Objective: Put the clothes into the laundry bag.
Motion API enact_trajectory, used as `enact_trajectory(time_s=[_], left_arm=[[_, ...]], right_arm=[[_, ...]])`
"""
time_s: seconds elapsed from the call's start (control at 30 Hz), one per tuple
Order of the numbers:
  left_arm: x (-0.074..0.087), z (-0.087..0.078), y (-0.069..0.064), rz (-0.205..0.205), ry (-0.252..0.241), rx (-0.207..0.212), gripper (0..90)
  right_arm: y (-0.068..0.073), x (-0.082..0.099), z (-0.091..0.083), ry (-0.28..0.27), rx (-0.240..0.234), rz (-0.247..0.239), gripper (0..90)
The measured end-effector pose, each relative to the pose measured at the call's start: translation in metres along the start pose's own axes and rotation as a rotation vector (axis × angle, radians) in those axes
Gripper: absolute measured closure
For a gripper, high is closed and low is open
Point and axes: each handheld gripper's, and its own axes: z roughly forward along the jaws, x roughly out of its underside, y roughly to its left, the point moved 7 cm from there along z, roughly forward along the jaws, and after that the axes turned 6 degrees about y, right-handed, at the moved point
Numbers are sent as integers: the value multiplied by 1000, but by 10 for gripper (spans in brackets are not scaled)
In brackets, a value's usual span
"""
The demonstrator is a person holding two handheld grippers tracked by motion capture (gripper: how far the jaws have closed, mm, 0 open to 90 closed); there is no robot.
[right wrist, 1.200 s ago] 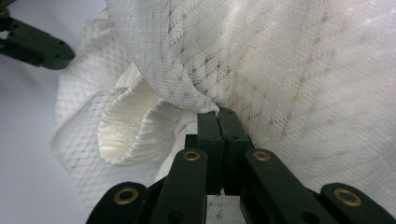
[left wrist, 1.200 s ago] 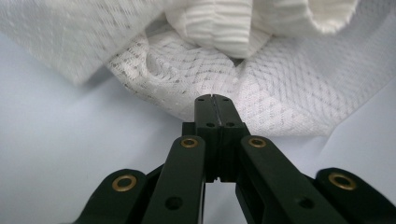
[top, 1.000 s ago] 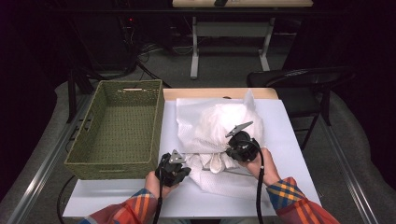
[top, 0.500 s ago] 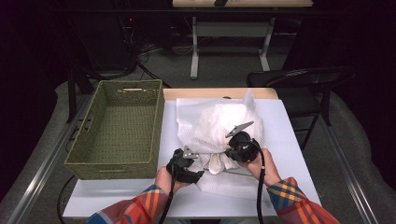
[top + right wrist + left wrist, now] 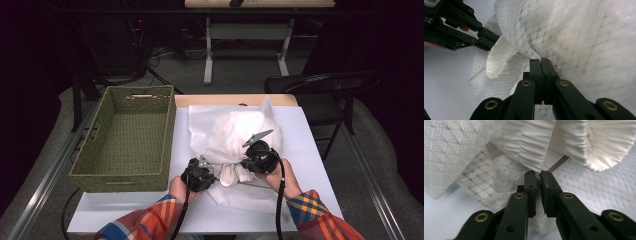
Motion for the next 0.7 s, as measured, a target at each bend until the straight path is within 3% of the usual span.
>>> enact_trajectory(time_s=[0.33, 0.6, 0.7], left_arm=[[9, -25, -3, -13, -62, 49, 857], [34, -42, 1, -38, -31, 62, 870], [35, -43, 2, -41, -30, 53, 860]], right_arm=[[-2, 1, -1, 0, 2, 7, 898], [-2, 1, -1, 3, 5, 3, 898], [-2, 0, -1, 4, 5, 6, 898]])
